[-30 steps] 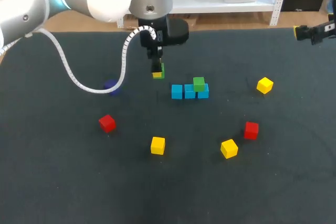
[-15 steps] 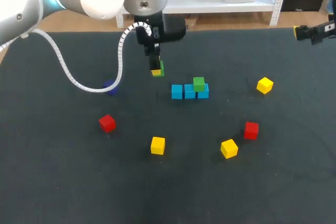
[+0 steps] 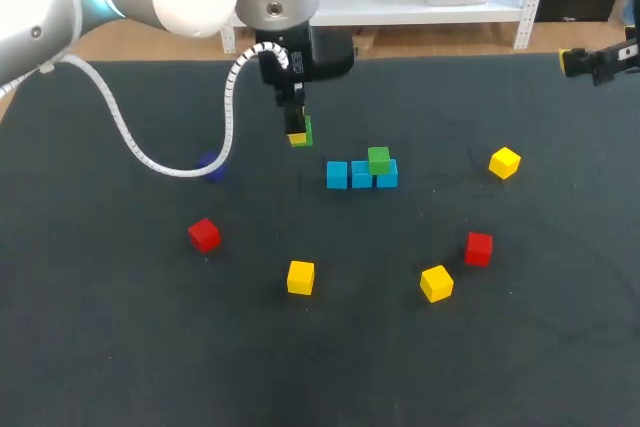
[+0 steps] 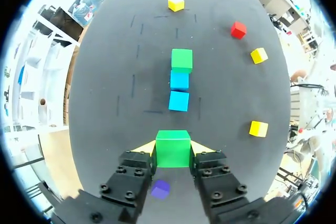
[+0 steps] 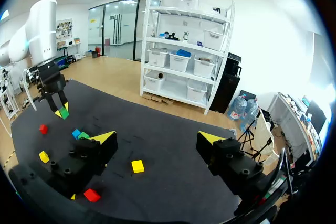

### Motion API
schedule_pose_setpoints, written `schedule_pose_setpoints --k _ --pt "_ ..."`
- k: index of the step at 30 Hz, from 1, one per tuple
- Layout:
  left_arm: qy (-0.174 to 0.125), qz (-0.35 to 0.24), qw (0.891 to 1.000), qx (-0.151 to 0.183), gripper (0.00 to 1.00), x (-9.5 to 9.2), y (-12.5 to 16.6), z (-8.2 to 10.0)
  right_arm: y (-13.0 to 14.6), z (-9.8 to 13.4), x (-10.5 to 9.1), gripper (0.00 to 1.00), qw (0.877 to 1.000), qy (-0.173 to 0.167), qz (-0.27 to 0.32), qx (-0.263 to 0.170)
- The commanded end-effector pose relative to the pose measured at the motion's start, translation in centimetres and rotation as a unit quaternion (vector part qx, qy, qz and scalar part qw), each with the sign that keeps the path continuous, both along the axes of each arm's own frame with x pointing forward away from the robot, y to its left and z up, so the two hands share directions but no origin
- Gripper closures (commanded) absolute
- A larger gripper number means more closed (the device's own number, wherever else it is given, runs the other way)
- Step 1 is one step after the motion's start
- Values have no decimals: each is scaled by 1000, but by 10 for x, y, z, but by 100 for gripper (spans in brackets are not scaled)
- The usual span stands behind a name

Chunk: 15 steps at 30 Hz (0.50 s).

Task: Place the blue cubes, place green cubes on the blue cubes, place the yellow cubes on the green cubes, then place the red cubes on the yellow cubes, and place purple cube on the red cubes.

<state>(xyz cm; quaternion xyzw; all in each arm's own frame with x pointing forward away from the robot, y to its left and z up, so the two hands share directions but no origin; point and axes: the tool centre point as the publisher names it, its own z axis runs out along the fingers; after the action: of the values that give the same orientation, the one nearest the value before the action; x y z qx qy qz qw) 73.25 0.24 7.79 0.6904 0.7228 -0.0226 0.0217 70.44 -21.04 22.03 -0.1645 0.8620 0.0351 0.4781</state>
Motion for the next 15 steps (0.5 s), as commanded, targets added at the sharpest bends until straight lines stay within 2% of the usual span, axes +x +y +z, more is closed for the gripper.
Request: schedule_pose_setpoints --k 1,9,10,15 --pt "-2 2 1000 2 100 0 2 0 -1 -4 1 0 1000 -19 4 9" --pt "-5 0 1000 9 100 0 -6 2 -1 -4 1 0 1000 -19 4 9" --pt "2 -1 1000 17 100 0 -7 2 -1 -4 1 0 1000 -19 4 9" --pt "28 -4 999 21 100 -3 -15 -2 -1 -4 1 0 1000 -19 4 9"
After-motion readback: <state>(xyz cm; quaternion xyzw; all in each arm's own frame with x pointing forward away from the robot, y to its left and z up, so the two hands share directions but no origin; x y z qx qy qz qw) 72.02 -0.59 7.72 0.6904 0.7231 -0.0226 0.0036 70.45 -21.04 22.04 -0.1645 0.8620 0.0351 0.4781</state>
